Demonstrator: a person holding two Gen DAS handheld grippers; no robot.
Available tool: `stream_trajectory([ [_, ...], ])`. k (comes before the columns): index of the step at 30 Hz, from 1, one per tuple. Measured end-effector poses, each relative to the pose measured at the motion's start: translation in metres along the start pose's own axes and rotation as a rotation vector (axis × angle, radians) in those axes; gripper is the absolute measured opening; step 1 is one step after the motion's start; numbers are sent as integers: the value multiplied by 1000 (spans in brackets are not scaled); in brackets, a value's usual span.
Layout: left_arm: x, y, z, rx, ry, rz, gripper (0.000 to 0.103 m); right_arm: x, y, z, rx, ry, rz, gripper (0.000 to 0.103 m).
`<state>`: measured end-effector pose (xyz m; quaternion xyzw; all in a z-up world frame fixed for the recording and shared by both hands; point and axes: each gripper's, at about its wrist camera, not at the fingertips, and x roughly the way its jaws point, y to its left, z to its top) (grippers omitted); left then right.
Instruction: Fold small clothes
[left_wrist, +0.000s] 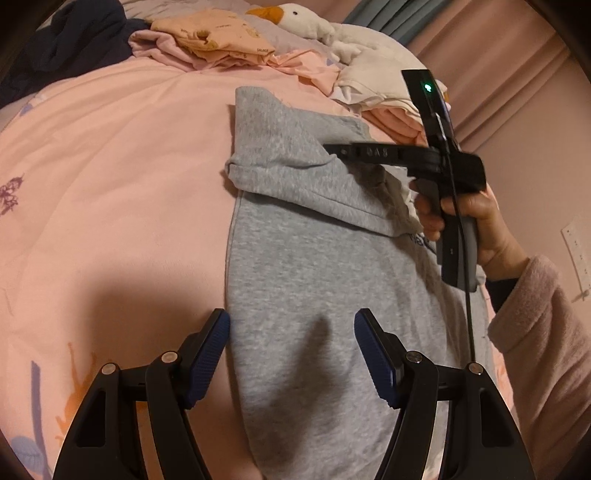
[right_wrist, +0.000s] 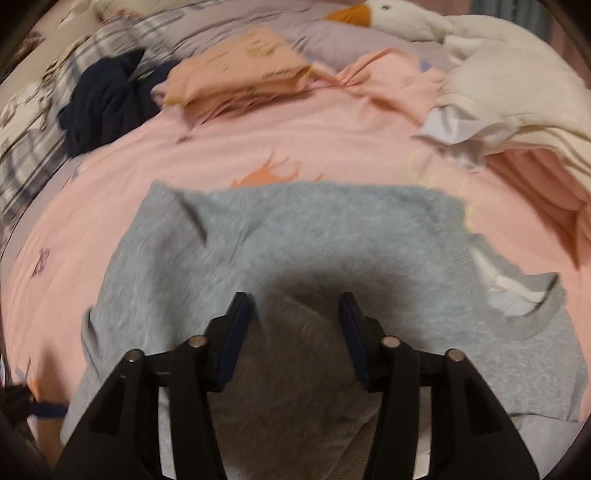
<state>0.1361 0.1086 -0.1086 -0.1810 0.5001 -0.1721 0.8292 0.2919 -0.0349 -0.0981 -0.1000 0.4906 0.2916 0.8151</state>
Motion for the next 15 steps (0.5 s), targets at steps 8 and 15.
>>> stream_trajectory([
  [8,0,2,0,-17,8,5,69,-16,10,-4,-58,-146,-147,3],
  [15,-2,0,-3,-13,13,17,69,-23,2,-11,32,-132,-103,27],
])
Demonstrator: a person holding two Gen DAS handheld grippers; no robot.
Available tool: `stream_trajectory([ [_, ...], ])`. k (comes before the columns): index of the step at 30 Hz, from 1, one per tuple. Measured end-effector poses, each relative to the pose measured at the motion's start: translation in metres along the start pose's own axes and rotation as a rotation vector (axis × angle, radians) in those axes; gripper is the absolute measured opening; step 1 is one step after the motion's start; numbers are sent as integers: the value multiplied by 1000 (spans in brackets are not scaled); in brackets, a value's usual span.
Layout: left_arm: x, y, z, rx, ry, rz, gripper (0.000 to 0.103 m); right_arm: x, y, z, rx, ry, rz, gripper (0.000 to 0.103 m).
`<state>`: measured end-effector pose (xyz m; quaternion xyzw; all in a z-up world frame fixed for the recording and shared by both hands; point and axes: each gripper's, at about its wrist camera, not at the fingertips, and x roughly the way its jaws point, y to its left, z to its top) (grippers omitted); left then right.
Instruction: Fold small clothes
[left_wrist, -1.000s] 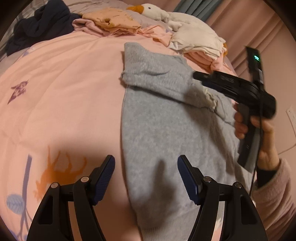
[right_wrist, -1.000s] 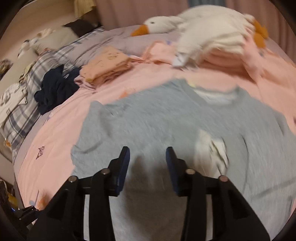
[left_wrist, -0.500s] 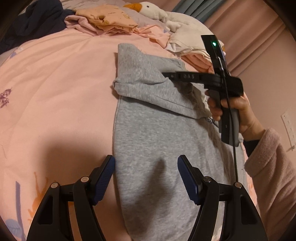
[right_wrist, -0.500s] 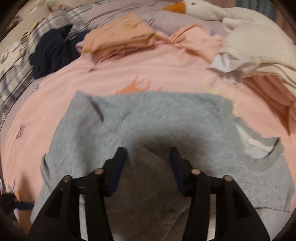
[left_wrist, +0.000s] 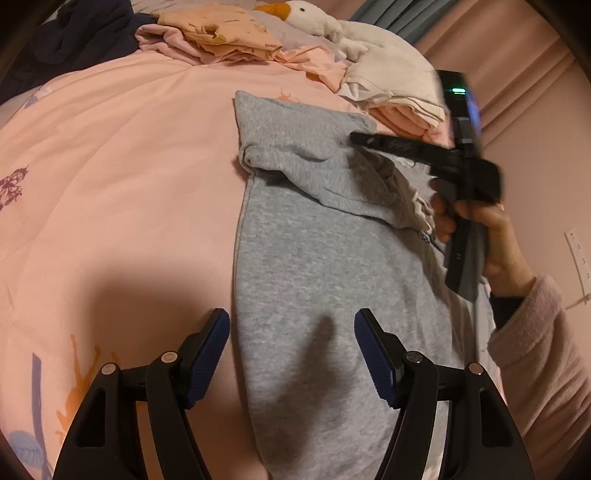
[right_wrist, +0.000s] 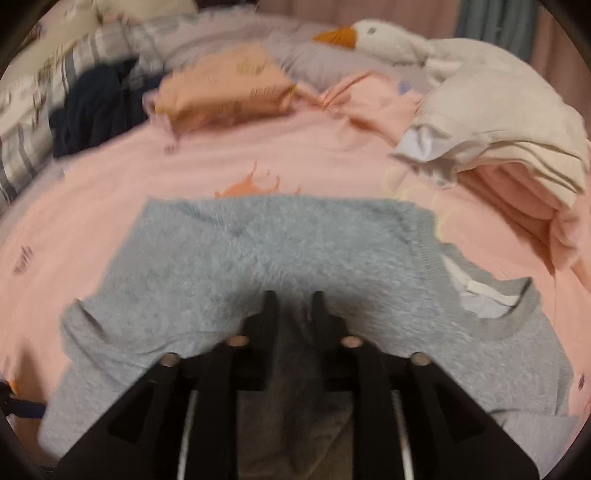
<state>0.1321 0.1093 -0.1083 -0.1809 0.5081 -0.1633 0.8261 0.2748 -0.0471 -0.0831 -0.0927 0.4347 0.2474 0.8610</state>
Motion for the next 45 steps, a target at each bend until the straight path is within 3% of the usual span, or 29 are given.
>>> stream_trajectory([
  [5,-6,-3,-11,3,7,-4,69,-42,-13,-27,102,-76,101,28],
  [10,-13,-7,-23,0,8,11,69,-27,4,-62,1,61,40,23],
  [12,-19,-8,-30,0,11,15,69,-43,4,-69,29,34,47,28],
  [15,-29,-6,-40,-13,16,8,69,-82,-10,-78,154,-40,147,34],
  [17,-34,-4,-47,-24,19,1,69,-118,-22,-96,230,-103,183,53],
  [19,-35,-1,-54,-41,31,-16,70,-152,-36,-125,293,-132,180,59],
  [25,-37,-5,-66,-62,40,-83,77,-233,-94,-239,534,-163,74,61],
  [30,-30,-12,-74,-92,64,-156,77,-267,-130,-319,695,-154,7,62],
  [33,-29,-18,-78,-83,61,-153,78,-274,-136,-347,751,-148,12,62],
  [37,-28,-20,-82,-85,75,-208,78,-268,-132,-370,777,-106,102,62],
  [40,-22,-20,-81,-88,74,-229,78,-255,-123,-374,770,-95,182,62],
  [45,-13,-14,-66,-153,67,-343,78,-240,-120,-357,772,-119,289,62],
])
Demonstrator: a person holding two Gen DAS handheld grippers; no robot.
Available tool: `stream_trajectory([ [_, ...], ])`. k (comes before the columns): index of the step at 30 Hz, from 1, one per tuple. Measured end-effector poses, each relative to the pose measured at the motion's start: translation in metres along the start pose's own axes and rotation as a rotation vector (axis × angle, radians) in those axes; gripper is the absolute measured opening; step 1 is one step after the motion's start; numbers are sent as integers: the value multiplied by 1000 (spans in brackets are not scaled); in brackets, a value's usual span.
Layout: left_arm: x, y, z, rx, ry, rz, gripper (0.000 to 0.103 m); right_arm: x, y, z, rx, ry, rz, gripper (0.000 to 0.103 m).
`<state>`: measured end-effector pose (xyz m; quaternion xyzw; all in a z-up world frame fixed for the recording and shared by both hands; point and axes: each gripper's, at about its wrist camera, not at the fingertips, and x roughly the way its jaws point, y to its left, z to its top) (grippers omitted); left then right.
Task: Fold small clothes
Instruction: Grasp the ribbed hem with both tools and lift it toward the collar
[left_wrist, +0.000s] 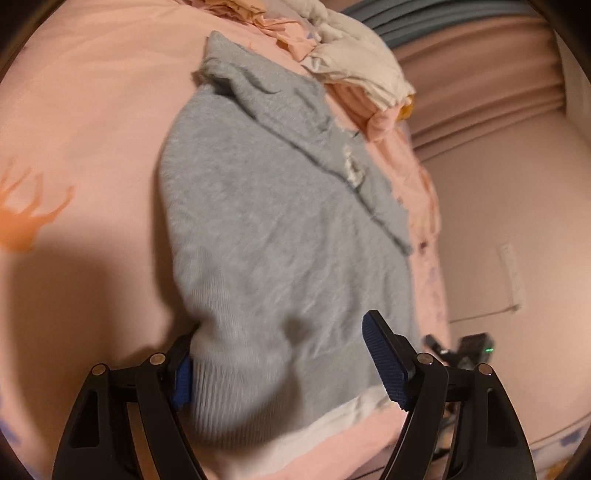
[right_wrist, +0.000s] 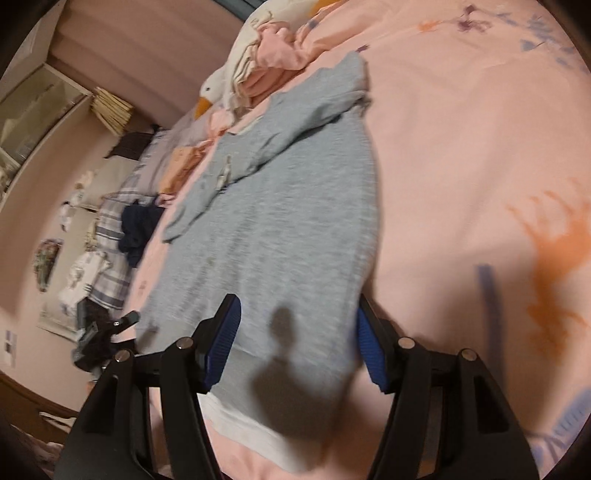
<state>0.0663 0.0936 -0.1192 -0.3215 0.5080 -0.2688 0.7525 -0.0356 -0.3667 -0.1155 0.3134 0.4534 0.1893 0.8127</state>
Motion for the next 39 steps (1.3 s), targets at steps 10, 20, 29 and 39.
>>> stream_trajectory([
  [10,-3,0,-7,-17,23,-65,77,8,-1,-1,63,20,111,59],
  [20,-4,3,-19,-41,32,-60,64,-13,-1,-39,102,50,128,55],
  [29,1,11,-18,-103,36,18,15,4,3,-35,123,14,67,23],
  [39,-30,-25,-10,-12,-77,-104,12,-23,27,-28,85,-115,199,13],
])
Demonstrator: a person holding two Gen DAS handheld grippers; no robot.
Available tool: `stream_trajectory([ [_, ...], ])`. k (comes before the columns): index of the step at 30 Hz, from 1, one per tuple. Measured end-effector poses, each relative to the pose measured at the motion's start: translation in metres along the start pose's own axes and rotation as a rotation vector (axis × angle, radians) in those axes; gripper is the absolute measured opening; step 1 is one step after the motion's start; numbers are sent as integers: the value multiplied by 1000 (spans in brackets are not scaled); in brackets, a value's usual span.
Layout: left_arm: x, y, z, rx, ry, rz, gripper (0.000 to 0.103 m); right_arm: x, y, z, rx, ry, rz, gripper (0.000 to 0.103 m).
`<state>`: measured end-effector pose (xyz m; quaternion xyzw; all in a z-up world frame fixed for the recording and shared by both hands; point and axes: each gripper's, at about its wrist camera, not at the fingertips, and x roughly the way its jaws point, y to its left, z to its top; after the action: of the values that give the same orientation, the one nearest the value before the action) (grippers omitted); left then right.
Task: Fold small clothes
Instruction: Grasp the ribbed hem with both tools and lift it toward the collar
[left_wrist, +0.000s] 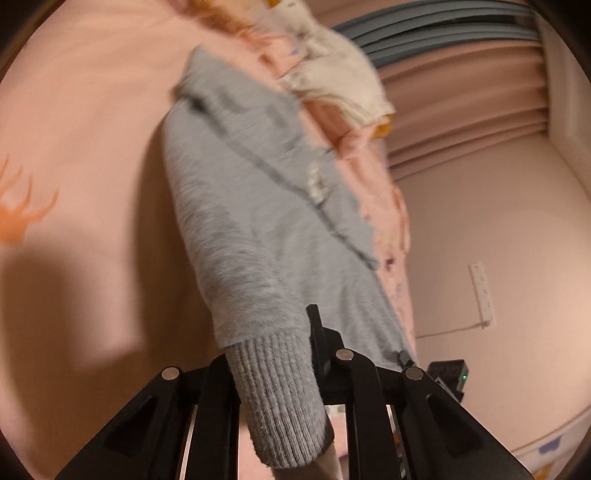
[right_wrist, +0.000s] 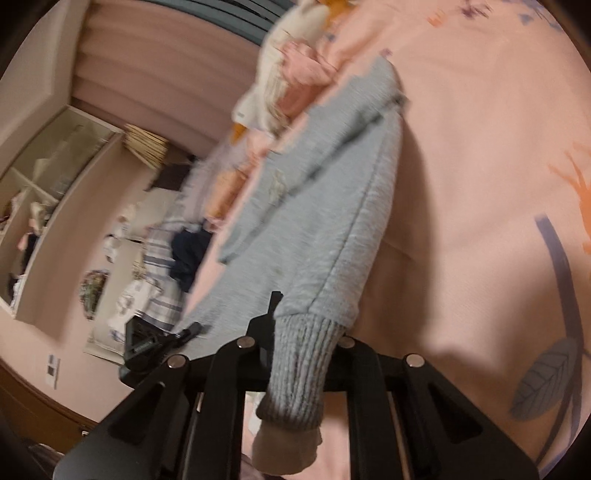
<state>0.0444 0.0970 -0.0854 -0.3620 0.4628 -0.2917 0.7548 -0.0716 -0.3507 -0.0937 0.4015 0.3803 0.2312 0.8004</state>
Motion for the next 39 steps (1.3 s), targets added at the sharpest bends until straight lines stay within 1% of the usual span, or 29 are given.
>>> stream_trajectory([
  [6,-20,-30,7,89,-62,-35,10,-15,29,9,-58,-93,91,12],
  [10,-26,-36,9,107,-80,-51,9,-21,37,8,-79,-114,106,11],
  [12,-29,-37,9,103,-74,-59,9,-24,38,7,-76,-117,112,11],
  [13,-32,-40,6,116,-70,-66,9,-27,39,6,-74,-118,111,11],
  [18,-51,-54,-11,172,-62,-47,9,-44,49,-2,-109,-103,105,11],
  [25,-80,-56,-39,148,-14,-21,9,-71,73,-21,-187,-45,81,12],
  [28,-85,-61,-42,150,0,-12,9,-80,83,-28,-228,-24,85,12],
  [32,-81,-60,-29,125,9,-15,9,-76,88,-24,-252,-10,88,13],
  [34,-74,-59,-15,108,19,-7,9,-68,86,-14,-242,-16,102,14],
  [37,-63,-60,8,87,25,-15,9,-55,78,8,-188,-17,106,15],
  [38,-58,-60,20,84,18,-14,9,-47,75,20,-165,-20,102,15],
  [39,-55,-59,29,77,14,-11,9,-45,75,25,-159,-22,102,15],
])
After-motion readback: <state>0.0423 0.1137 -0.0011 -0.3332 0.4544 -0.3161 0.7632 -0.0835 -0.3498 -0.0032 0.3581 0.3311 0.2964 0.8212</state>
